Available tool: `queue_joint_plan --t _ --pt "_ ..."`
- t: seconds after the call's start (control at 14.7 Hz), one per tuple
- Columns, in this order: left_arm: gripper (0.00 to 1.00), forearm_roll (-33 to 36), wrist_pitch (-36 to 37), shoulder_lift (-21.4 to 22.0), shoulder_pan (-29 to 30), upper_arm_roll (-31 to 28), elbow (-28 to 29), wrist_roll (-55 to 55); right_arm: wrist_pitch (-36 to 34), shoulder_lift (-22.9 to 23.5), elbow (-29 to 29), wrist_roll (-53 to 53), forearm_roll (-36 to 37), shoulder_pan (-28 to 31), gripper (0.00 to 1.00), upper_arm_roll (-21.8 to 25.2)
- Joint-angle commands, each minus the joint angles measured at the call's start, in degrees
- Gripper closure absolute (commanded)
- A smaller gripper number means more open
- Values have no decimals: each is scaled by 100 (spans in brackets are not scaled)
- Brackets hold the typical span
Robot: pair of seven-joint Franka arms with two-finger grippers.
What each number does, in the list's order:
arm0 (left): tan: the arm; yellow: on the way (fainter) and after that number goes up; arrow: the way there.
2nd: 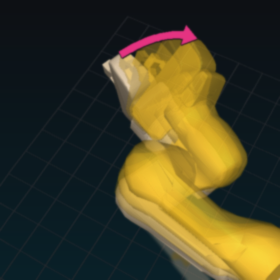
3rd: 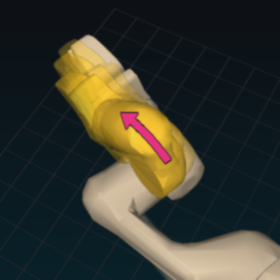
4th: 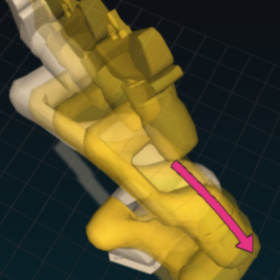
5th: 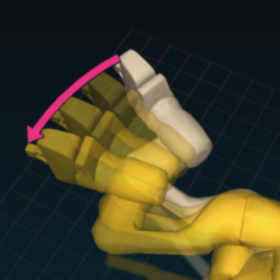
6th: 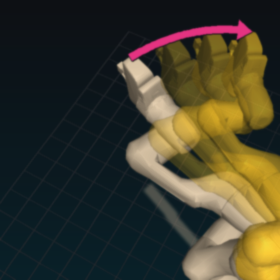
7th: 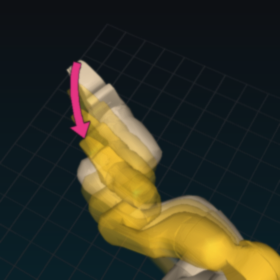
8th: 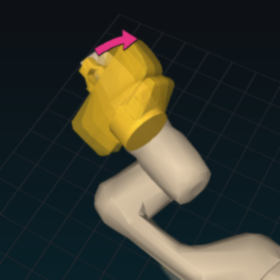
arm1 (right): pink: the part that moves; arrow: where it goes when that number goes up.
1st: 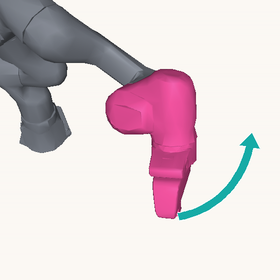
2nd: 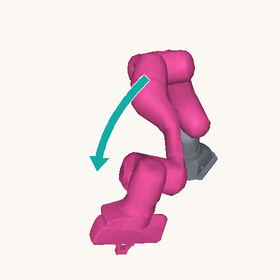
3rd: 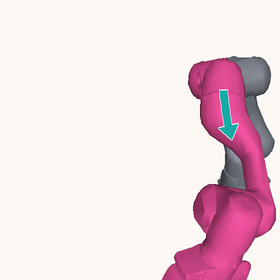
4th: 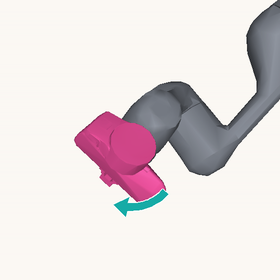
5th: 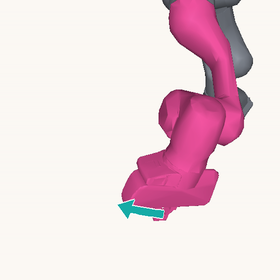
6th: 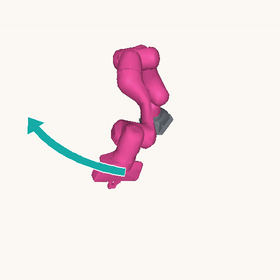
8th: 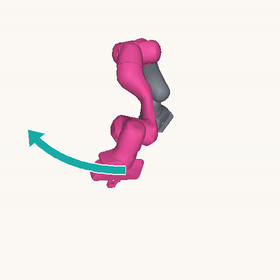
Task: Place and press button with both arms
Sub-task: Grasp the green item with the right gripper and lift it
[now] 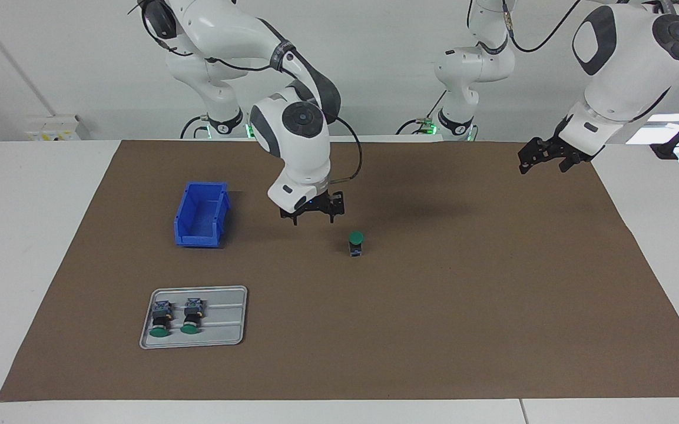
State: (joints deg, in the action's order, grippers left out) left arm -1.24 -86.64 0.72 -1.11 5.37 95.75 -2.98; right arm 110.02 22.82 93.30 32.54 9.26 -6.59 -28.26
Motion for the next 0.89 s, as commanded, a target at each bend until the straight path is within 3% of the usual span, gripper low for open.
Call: queue_joint_plan --t 0.0,0.55,0.82 --pt "0 10 -63 130 -3 25 119 61 -122 364 -487 -73 233 -184 7 -57" --pt "0 19 -72 122 190 -36 128 52 686 812 -681 41 260 -413 9 -57" --pt "0 19 -72 122 190 -36 128 52 1012 1040 -681 375 760 -589 11 -74"
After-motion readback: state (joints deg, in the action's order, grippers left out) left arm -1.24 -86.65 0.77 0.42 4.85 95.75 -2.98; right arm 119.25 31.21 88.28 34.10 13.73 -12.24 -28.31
